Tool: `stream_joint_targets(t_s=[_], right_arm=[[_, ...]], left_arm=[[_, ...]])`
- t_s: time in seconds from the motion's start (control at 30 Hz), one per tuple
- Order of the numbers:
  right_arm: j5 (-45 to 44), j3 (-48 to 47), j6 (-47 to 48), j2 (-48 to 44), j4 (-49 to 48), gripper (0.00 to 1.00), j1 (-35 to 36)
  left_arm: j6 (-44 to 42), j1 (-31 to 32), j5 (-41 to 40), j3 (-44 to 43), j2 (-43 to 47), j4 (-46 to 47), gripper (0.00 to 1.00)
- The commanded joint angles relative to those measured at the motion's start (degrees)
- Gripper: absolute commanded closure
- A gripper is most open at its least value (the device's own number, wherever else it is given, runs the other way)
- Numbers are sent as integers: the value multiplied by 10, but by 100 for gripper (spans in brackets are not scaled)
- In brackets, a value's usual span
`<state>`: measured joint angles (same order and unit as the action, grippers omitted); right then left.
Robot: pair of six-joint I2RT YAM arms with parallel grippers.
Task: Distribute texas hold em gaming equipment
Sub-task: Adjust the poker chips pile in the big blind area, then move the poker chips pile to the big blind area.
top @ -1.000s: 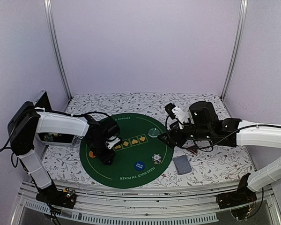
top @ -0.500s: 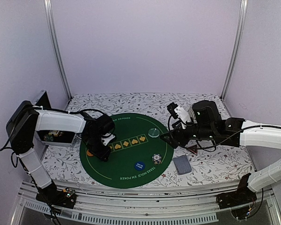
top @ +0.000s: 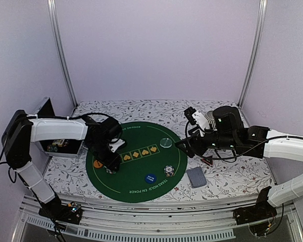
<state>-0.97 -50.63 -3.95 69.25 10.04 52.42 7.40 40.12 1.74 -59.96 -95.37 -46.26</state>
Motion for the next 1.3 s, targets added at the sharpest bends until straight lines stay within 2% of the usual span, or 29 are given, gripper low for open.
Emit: stream_joint_targets(t_s=[0.0,0.13,0.33,0.53,0.93,1.27], right_arm=[[-4,-11,-8,-10,7,14,-3],[-3,-12,-4,-3,9,14,-3],[-5,-16,6,3,15,14,-3],[-3,-16,12,11,16,13,-3],[-12,-4,0,-16,12,13,-3],[-16,5,-5,-47,17,13,-3]], left_arm=[[-22,-17,31,-61,40,3,38],[-21,-53,33,-86,-9,11,46],[-10,-91,6,-74,-71,36,57],[-1,-92,35,-51,-95,54,66],[2,-75,24,10,-69,29,70],[11,-59,39,4,-64,-9,72]])
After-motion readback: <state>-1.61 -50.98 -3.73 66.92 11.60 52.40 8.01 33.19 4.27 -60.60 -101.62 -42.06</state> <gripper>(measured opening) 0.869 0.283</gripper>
